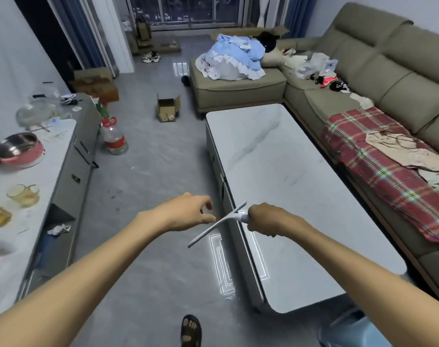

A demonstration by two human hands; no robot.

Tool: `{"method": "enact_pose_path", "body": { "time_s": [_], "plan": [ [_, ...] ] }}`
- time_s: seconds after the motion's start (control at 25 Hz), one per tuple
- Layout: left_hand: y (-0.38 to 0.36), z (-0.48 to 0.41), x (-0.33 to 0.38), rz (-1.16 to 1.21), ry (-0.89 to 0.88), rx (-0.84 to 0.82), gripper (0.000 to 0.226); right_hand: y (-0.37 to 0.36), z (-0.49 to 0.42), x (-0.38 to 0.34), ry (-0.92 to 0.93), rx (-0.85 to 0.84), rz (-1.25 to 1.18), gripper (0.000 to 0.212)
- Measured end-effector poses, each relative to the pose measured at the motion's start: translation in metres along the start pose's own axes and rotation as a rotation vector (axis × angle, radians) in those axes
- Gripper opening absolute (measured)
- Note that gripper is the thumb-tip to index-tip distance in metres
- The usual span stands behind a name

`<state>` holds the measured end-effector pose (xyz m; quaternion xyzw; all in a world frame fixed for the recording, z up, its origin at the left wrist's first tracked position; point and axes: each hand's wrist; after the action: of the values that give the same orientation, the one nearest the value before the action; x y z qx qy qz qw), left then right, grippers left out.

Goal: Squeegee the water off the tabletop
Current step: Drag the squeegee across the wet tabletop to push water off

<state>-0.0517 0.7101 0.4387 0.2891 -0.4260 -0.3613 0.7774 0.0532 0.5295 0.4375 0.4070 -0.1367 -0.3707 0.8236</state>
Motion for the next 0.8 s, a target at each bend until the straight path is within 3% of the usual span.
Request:
{"method": "enact_pose_path", "body": {
  "time_s": [0.28, 0.52, 0.8],
  "plan": [
    [0.145, -0.105, -0.083, 0.004, -0.075, 0.005, 0.04, 0.134, -0.121, -0.046, -0.043, 0.028, -0.192, 0.036],
    [0.251, -0.264, -0.146, -0.097, -0.185, -0.076, 0.013, 0.217, -0.257, -0.041, -0.22, 0.002, -0.354, 0.037],
    [0.361, -0.451, -0.153, -0.172, -0.338, -0.212, 0.019, 0.303, -0.378, 0.009, -0.421, 0.033, -0.699, 0.028]
  ]
}}
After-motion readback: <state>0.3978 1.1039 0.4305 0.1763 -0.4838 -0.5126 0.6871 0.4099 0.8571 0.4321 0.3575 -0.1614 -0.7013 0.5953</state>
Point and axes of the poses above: each hand's wrist, its own z-axis away from the middle knuckle, its own y-axis out of the back of the hand, x = y × z, and after that the axes turned 7 degrees about z, right-handed
